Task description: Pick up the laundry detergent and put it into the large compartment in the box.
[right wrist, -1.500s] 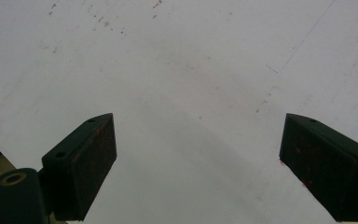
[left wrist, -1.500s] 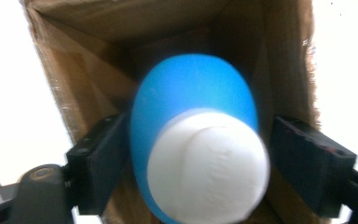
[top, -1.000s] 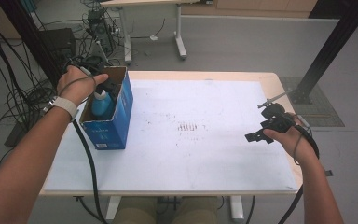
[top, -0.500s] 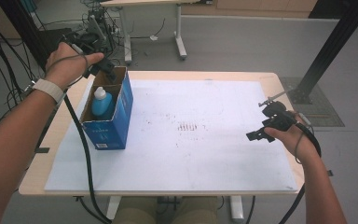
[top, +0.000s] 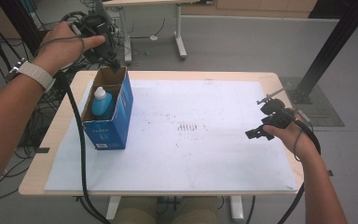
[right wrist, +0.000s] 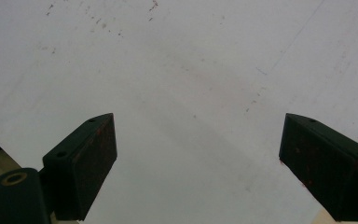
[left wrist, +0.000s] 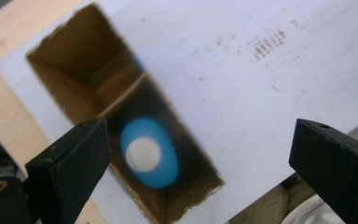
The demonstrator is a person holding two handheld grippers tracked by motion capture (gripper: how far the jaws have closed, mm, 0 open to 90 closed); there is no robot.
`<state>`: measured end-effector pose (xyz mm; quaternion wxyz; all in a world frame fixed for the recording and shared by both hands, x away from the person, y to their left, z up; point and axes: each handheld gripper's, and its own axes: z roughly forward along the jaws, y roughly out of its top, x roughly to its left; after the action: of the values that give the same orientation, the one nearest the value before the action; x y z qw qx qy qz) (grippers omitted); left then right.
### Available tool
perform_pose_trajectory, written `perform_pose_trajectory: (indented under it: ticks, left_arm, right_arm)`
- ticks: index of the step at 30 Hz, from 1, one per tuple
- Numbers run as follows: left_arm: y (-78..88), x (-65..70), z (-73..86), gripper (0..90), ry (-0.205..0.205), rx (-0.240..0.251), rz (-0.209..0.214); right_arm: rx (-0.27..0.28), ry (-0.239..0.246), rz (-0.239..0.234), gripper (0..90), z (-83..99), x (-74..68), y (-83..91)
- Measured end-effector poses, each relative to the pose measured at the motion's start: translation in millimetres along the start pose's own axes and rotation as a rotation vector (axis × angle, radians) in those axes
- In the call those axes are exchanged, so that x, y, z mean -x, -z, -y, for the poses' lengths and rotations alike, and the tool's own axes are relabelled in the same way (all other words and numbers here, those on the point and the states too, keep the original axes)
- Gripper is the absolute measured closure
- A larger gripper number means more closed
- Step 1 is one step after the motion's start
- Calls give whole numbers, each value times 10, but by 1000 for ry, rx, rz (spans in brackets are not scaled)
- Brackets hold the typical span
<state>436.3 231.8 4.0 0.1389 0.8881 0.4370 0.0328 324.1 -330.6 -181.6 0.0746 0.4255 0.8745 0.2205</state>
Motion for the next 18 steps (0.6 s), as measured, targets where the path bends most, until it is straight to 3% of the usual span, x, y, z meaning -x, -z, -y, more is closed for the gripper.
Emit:
perform_pose_trajectory:
  ticks: [5, 18]
  left_arm:
    - [7, 167, -145, 60, -111, -6, 1]
    - [-54, 566, -459, 55, -347, -21, 15]
  right_arm:
    - [4, -5, 3, 110, 11, -15, 18]
    - [9, -15, 14, 110, 16, -67, 68]
